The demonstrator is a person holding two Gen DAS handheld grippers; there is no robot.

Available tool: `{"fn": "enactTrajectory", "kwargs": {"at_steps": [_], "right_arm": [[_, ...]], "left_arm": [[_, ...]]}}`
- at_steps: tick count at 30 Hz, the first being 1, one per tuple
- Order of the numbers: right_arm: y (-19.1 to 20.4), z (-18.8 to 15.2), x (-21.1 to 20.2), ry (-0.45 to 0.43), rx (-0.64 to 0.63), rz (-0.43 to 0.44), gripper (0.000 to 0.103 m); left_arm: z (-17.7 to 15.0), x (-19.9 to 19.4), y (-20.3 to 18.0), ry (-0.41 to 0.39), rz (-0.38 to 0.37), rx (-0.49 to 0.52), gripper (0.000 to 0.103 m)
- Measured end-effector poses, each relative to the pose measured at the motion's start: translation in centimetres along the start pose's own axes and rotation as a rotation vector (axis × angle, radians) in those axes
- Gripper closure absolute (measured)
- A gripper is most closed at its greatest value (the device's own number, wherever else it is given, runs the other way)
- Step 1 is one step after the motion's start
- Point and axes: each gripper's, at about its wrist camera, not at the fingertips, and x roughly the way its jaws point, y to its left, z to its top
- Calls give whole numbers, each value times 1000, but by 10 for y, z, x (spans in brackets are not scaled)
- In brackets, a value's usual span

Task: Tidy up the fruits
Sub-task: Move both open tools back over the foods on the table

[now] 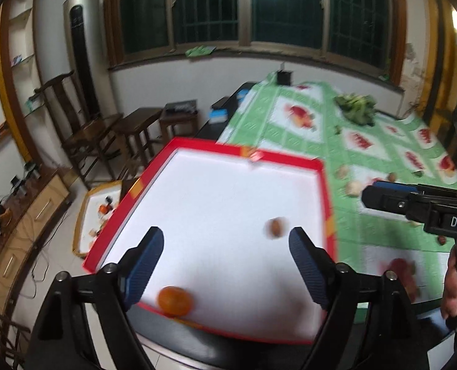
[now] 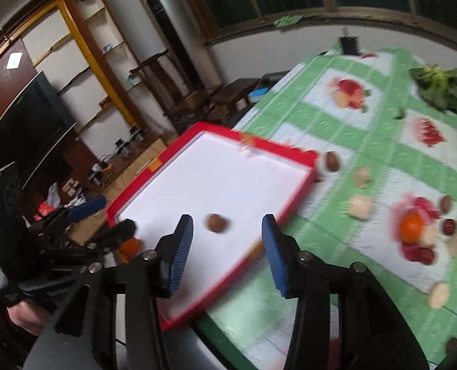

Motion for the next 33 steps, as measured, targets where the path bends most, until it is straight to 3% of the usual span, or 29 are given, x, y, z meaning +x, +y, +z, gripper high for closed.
{"fn": "enactTrajectory", "kwargs": {"at_steps": [5, 8, 14, 21, 26, 30, 33], "right_arm": [[-50, -18, -71, -85, 25, -153, 50], [-83, -44, -114, -122, 61, -260, 41], [-134, -93, -151, -88, 166, -411, 38], [-149, -105, -137, -63, 211, -364, 38], [-152, -103, -122, -42, 194, -325, 38], [-152, -95, -104, -21, 189, -289, 38], [-144, -81, -93, -30, 164, -253, 38]], "left_arm": [[7, -3, -38, -16, -105, 38, 17], [8, 4, -68, -3, -162, 92, 17], [5, 25, -120, 25, -252, 219, 17], [11, 46, -142, 89, -303, 309, 17], [25, 60, -130, 125, -321, 245, 17], [32, 68, -116, 146, -297, 216, 18], [49, 68, -100, 119, -239, 227, 18]]}}
